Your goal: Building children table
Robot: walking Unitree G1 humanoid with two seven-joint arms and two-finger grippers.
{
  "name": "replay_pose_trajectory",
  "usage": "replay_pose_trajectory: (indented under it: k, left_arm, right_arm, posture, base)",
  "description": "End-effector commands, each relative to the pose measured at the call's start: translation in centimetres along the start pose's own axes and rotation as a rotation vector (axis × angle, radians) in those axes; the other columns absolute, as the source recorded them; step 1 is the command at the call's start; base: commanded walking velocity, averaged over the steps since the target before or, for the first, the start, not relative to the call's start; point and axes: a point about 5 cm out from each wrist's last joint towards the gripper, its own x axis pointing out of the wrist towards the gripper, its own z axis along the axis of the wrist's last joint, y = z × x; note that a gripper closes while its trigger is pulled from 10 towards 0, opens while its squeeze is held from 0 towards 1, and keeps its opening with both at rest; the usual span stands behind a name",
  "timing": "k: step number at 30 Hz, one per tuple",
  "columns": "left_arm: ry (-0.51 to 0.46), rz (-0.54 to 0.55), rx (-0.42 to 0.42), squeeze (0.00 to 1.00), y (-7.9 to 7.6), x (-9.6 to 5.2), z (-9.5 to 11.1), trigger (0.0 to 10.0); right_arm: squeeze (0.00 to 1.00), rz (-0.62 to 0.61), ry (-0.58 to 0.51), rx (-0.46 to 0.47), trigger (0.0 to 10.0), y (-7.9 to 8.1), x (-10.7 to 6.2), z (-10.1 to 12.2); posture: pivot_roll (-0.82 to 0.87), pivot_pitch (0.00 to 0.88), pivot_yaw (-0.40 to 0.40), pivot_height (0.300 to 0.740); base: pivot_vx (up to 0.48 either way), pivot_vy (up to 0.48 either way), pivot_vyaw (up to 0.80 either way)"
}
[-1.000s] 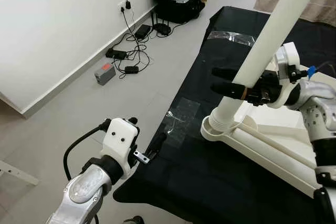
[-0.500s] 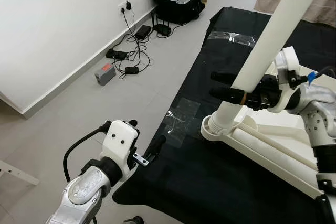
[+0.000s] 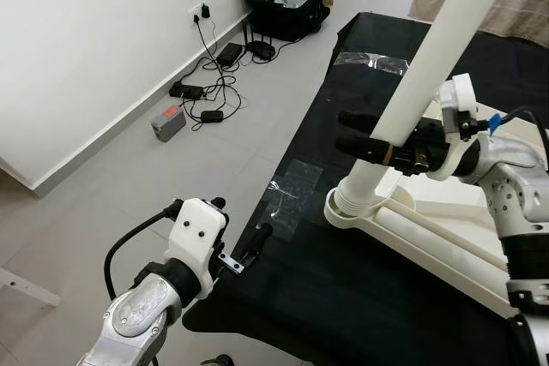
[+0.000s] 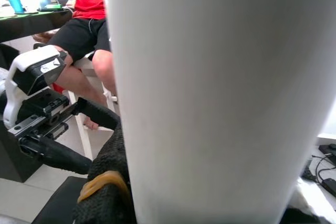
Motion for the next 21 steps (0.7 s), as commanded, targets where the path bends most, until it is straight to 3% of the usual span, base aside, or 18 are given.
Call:
replay_pose_trajectory:
  k: [1, 4, 14, 21]
  left_arm:
    - [0.018, -0.007, -0.003, 0.00, -0.1, -0.2, -0.4, 10.0]
    - [0.020, -0.007, -0.003, 0.00, -0.2, -0.2, -0.5, 10.0]
    - [0.022, -0.007, -0.001, 0.00, -0.2, -0.3, -0.6, 10.0]
    - [0.019, -0.014, 0.001, 0.00, -0.3, -0.2, -0.7, 10.0]
  right_arm:
    - [0.00, 0.048, 0.009, 0.032, 10.0, 0.5, 0.5, -0.4]
    - [0.00, 0.049, -0.029, -0.012, 10.0, 0.4, 0.7, 0.8]
    - [0.00, 0.042, -0.106, -0.031, 10.0, 0.0, 0.9, 2.4]
    - [0.00, 0.044, -0.045, -0.014, 10.0, 0.5, 0.8, 1.0]
  posture:
    - [0.09, 0.231, -0.003, 0.740]
    - [0.09, 0.229, 0.000, 0.740]
    - [0.09, 0.217, -0.003, 0.740]
    - [0.09, 0.202, -0.004, 0.740]
  base:
    - [0.000, 0.000, 0.00]
    - [0.000, 0.000, 0.00]
    - [0.000, 0.000, 0.00]
    - [0.000, 0.000, 0.00]
